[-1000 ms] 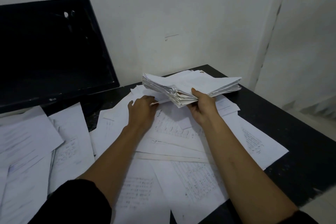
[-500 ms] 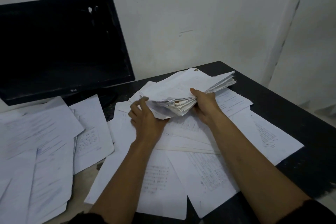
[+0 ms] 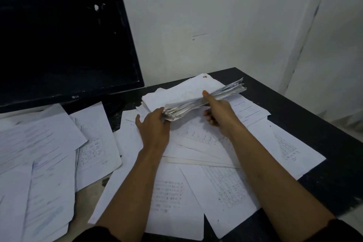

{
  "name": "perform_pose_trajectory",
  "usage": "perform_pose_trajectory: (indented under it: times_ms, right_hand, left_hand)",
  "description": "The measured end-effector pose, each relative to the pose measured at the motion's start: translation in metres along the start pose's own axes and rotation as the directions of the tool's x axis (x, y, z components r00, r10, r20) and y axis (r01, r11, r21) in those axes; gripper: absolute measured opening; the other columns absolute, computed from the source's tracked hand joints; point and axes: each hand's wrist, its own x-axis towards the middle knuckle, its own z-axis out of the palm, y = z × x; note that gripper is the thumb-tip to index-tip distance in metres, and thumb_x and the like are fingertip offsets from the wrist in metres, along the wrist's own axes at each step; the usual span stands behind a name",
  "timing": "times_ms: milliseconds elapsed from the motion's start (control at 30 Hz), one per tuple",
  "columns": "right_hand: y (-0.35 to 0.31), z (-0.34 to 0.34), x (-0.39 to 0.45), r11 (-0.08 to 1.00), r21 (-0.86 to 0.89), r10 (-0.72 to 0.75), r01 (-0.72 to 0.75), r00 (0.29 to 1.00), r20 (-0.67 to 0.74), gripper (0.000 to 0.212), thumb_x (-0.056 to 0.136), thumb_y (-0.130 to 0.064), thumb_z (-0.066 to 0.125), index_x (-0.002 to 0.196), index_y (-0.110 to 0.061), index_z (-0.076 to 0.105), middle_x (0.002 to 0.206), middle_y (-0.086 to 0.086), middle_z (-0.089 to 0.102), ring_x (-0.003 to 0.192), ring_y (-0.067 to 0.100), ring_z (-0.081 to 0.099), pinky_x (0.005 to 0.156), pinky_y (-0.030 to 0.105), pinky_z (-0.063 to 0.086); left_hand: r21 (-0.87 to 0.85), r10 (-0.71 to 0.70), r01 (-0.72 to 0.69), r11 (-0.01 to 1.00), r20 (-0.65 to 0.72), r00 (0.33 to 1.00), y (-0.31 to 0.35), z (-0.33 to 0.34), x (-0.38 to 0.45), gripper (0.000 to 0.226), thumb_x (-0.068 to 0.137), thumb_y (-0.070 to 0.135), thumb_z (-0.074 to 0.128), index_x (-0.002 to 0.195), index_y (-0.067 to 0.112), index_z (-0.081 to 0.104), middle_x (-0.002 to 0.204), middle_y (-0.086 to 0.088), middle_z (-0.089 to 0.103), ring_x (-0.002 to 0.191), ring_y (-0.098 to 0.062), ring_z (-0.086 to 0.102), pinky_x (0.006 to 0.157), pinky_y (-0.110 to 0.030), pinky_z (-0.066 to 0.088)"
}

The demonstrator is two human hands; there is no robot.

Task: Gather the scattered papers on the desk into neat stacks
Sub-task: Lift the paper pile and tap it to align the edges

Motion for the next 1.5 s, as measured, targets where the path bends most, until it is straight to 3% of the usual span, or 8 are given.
perform_pose_trajectory:
  times_ms: [200, 400, 600, 767, 933, 1100, 1233, 1500]
  right_hand:
    - [-0.001, -0.002, 0.002, 0.973, 0.157, 0.175, -0.169, 0.984, -0.026, 0.095, 0.079, -0.070, 0.059, 0.148, -0.021, 0.017, 0.098, 0.021, 0.067, 0.068, 0.031, 0.073, 0.057, 0.035, 0.060]
    - [0.004, -0.005, 0.005, 0.829, 0.491, 0.122, -0.270, 0.942, 0.312, 0.070, 0.080, -0.062, 0.063, 0.127, -0.010, 0.053, 0.118, 0.024, 0.064, 0.101, 0.041, 0.067, 0.088, 0.060, 0.052]
    - [0.007, -0.007, 0.004, 0.839, 0.483, 0.173, -0.250, 0.965, 0.199, 0.020, 0.091, 0.004, 0.043, 0.094, 0.001, 0.062, 0.094, 0.018, 0.068, 0.084, 0.031, 0.067, 0.073, 0.043, 0.060]
    - [0.005, -0.015, 0.007, 0.846, 0.506, 0.140, -0.168, 0.986, 0.094, 0.023, 0.087, 0.011, 0.042, 0.084, -0.003, 0.060, 0.076, 0.013, 0.065, 0.070, 0.027, 0.062, 0.073, 0.039, 0.055]
    - [0.000, -0.033, 0.013, 0.798, 0.601, 0.022, -0.042, 0.999, 0.041, 0.024, 0.090, 0.009, 0.044, 0.087, -0.005, 0.064, 0.071, 0.008, 0.068, 0.059, 0.018, 0.065, 0.057, 0.027, 0.058]
    - [0.003, -0.056, 0.025, 0.730, 0.683, 0.067, -0.034, 0.998, -0.021, 0.024, 0.088, 0.010, 0.040, 0.075, -0.004, 0.054, 0.073, 0.011, 0.054, 0.059, 0.018, 0.060, 0.051, 0.022, 0.054]
    - [0.007, -0.060, 0.030, 0.740, 0.670, 0.076, -0.053, 0.997, -0.006, 0.021, 0.088, 0.009, 0.041, 0.079, -0.004, 0.056, 0.078, 0.012, 0.055, 0.067, 0.020, 0.059, 0.055, 0.025, 0.057]
    - [0.004, -0.052, 0.031, 0.753, 0.652, 0.070, -0.087, 0.996, 0.052, 0.035, 0.088, 0.004, 0.048, 0.121, -0.001, 0.059, 0.117, 0.015, 0.060, 0.100, 0.025, 0.061, 0.087, 0.037, 0.053]
  left_hand:
    - [-0.075, 0.102, -0.108, 0.991, -0.081, 0.991, 0.010, -0.003, 0.002, 0.010, 0.093, 0.018, 0.061, 0.099, 0.019, 0.068, 0.096, 0.006, 0.071, 0.096, -0.019, 0.062, 0.117, -0.050, 0.006]
    - [-0.236, 0.331, -0.302, 0.924, 0.095, 0.939, 0.020, -0.011, 0.003, 0.032, 0.085, 0.044, 0.051, 0.091, 0.020, 0.071, 0.085, 0.010, 0.069, 0.083, -0.013, 0.061, 0.109, -0.047, 0.025]
    - [-0.260, 0.352, -0.301, 0.918, 0.179, 0.919, 0.023, -0.012, 0.001, 0.028, 0.078, 0.040, 0.068, 0.099, 0.023, 0.075, 0.096, 0.015, 0.071, 0.087, -0.006, 0.059, 0.105, -0.052, 0.031]
    - [-0.204, 0.291, -0.263, 0.943, 0.120, 0.949, 0.025, -0.010, -0.002, 0.064, 0.058, 0.057, 0.084, 0.110, 0.033, 0.056, 0.115, 0.009, 0.051, 0.102, -0.009, 0.045, 0.088, -0.032, 0.030]
    - [-0.212, 0.269, -0.291, 0.933, -0.126, 0.955, 0.032, -0.013, -0.002, 0.049, 0.067, 0.049, 0.081, 0.082, 0.023, 0.043, 0.082, 0.007, 0.045, 0.075, -0.014, 0.042, 0.067, -0.031, 0.036]
    - [-0.219, 0.394, -0.335, 0.916, 0.342, 0.853, 0.043, -0.004, -0.024, 0.021, 0.086, 0.042, 0.069, 0.097, 0.026, 0.062, 0.105, 0.008, 0.060, 0.101, -0.012, 0.053, 0.088, -0.040, 0.045]
    - [-0.014, 0.278, -0.395, 0.919, 0.733, 0.621, 0.062, 0.008, -0.048, 0.065, 0.093, 0.068, 0.032, 0.152, 0.043, 0.019, 0.162, 0.017, 0.007, 0.149, -0.012, 0.000, 0.119, -0.049, -0.001]
    - [0.203, -0.037, -0.226, 0.953, 0.816, 0.576, 0.027, -0.029, -0.020, 0.061, 0.086, 0.074, 0.039, 0.142, 0.063, 0.019, 0.161, 0.018, -0.007, 0.148, -0.022, -0.019, 0.109, -0.059, -0.025]
